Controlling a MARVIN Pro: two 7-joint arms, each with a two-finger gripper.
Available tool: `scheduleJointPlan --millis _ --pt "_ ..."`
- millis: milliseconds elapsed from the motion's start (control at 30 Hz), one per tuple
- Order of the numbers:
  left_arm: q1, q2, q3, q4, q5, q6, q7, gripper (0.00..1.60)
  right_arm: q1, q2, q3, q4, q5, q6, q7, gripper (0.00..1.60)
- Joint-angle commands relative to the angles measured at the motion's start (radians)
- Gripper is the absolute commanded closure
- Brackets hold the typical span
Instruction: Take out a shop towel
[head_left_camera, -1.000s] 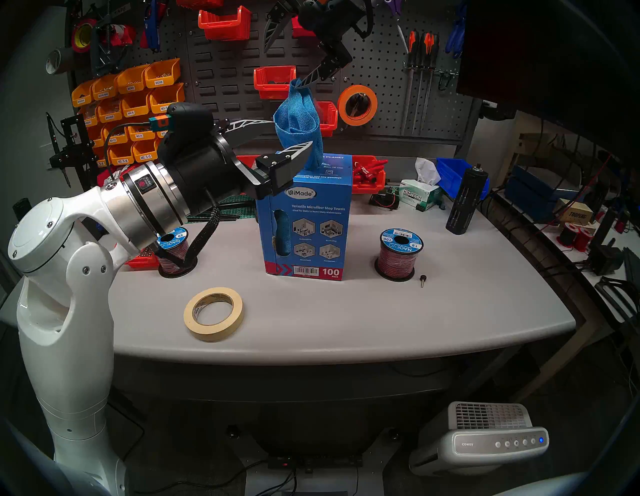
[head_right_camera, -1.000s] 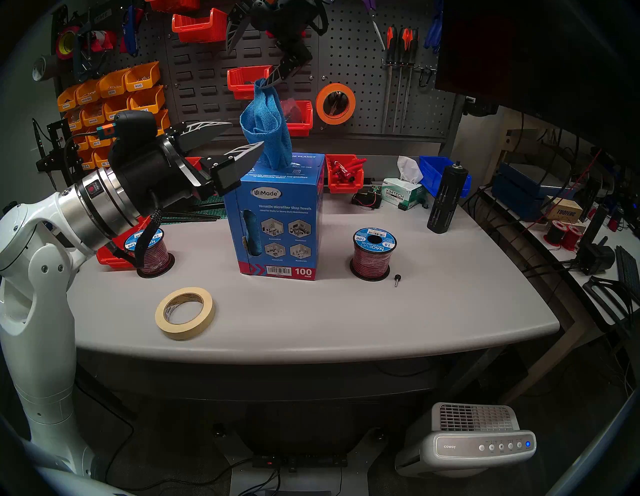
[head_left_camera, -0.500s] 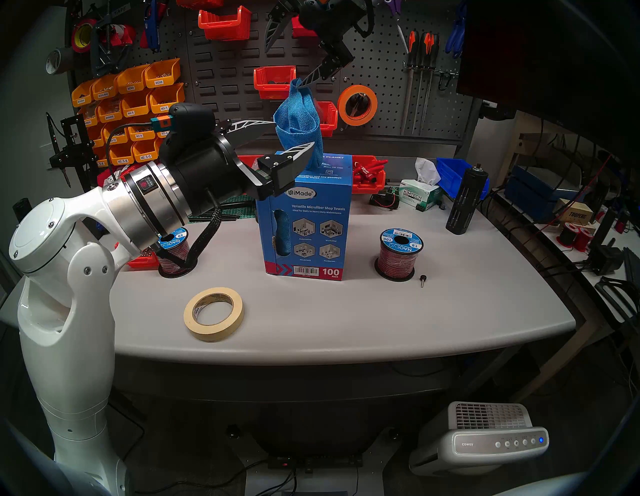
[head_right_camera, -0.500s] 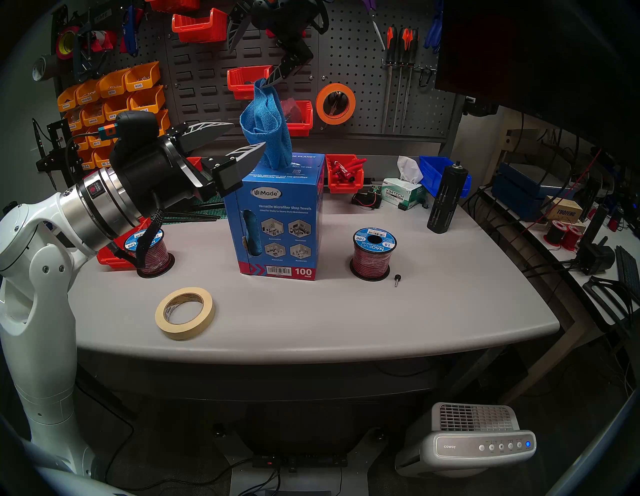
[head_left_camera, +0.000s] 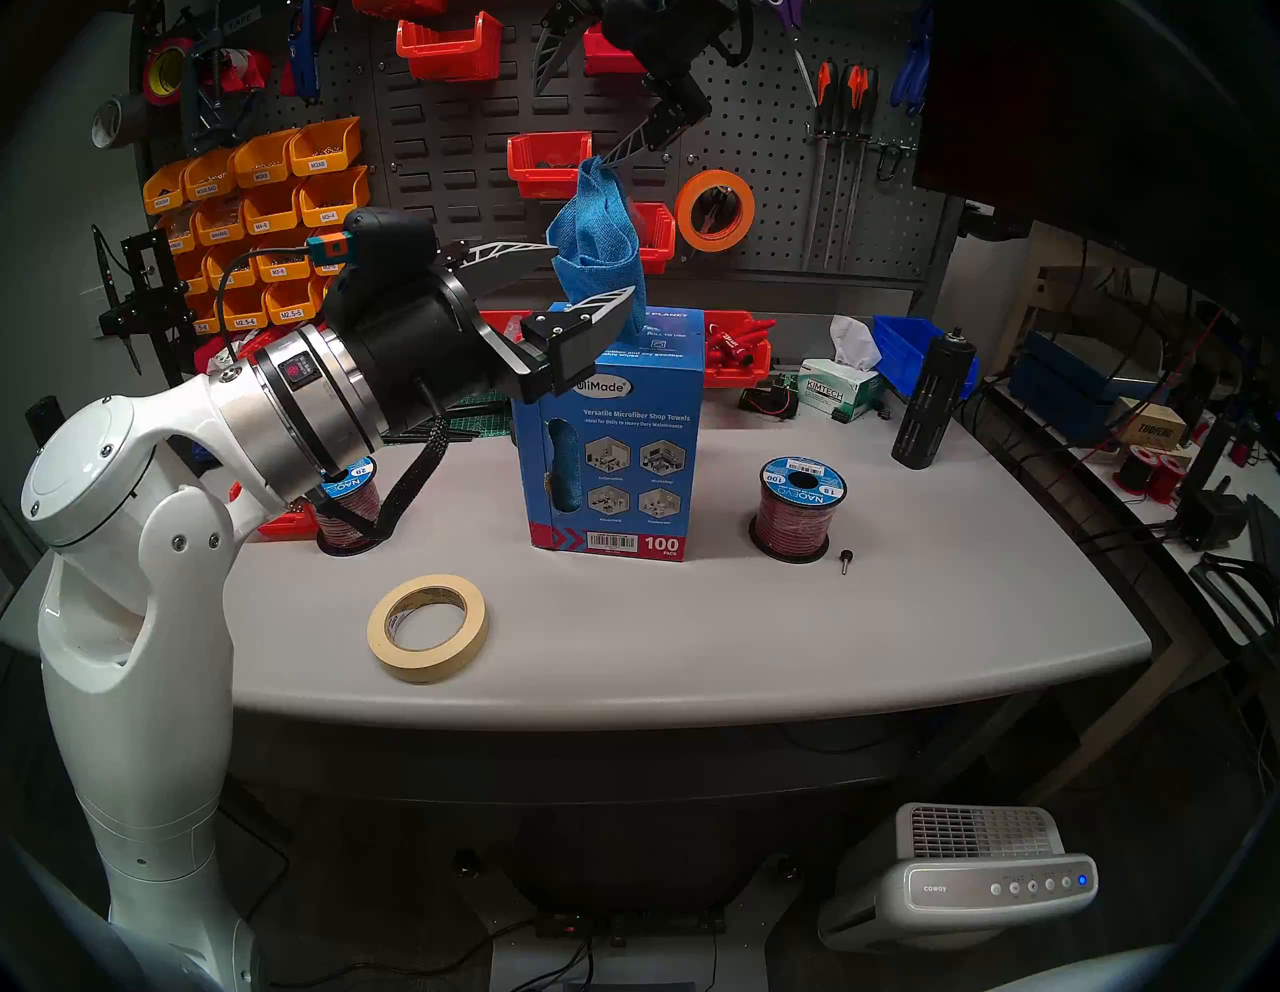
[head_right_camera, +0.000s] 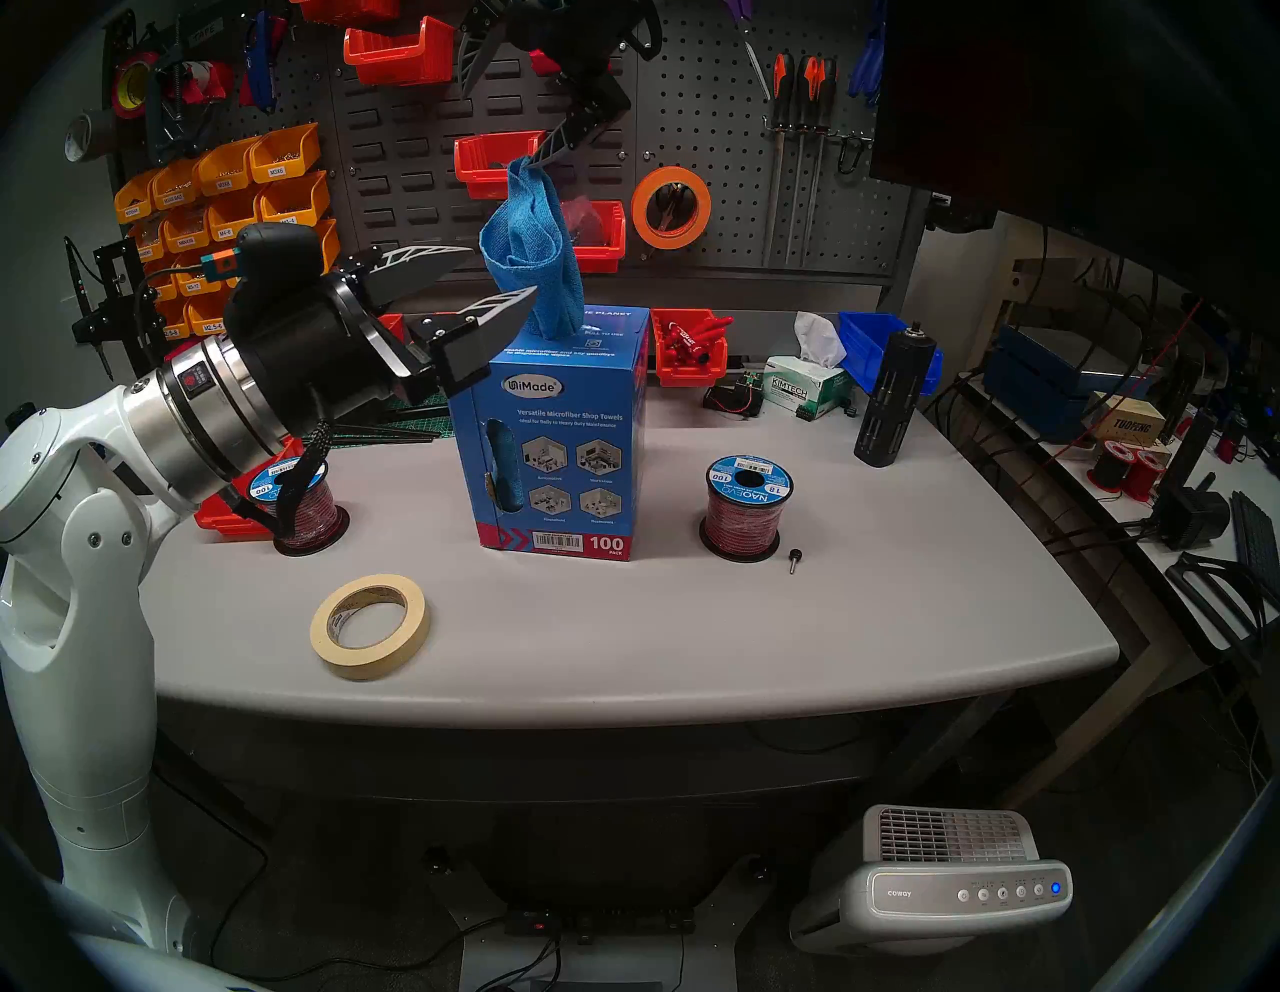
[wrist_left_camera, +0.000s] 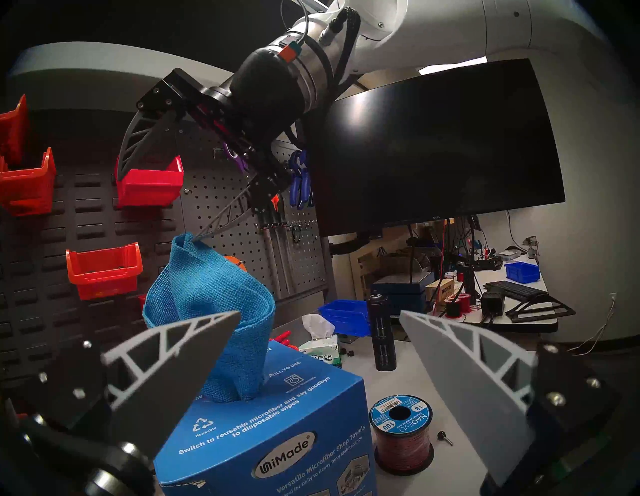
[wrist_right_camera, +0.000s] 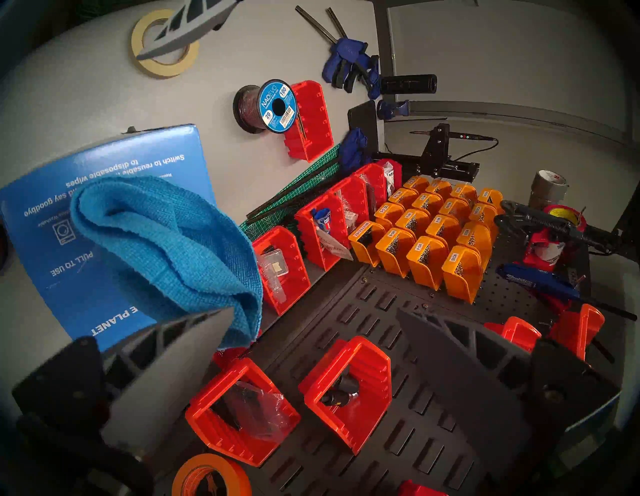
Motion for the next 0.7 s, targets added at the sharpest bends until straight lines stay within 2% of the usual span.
scheduleJointPlan --millis 0,667 --pt "-0.019 0.0 0.001 -0.015 0.001 -0.015 -0.002 0.0 0.029 0.001 0.003 0.022 0.007 0.009 0.058 0.0" --pt "-0.013 -0.002 -0.013 -0.015 0.001 -0.018 0.0 0.0 -0.012 -0.046 0.02 0.019 0.023 0.035 0.068 0.0"
